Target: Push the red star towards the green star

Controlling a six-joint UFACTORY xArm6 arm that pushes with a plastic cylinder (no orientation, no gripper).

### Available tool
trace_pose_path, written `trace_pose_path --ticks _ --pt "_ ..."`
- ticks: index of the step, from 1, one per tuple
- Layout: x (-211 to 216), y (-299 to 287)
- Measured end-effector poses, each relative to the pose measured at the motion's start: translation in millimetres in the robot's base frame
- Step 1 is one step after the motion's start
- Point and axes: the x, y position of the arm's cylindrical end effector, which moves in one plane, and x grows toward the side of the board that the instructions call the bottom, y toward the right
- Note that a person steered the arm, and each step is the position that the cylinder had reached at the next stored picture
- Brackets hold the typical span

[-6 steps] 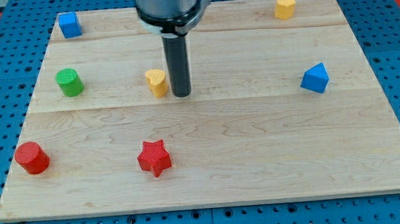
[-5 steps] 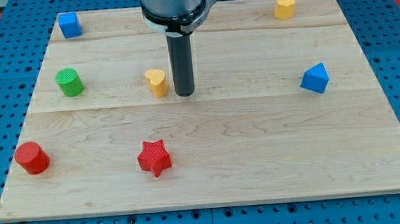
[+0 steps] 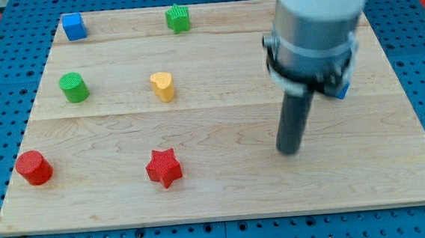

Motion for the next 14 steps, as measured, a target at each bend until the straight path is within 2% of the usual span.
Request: trace_pose_path --ticks 1,2,3,4,5,6,7,8,9,10,11,12,13,14 --pt "30.8 -107.9" --pt "-12.4 -147.1" --pt "-26.9 -170.8" --pt "-17.5 -205.2" --pt "-78.9 -234.1" --pt "-96.3 -231.4" --pt "-79.8 -227.7" --pt "-139.4 -256.6" --pt "-163.3 -258.8" --pt "-100.9 -235.2" --pt "-88.0 -194.3" --pt "-160.4 -228.3" --pt "-133.2 -245.5" --pt "-146.4 -266.8"
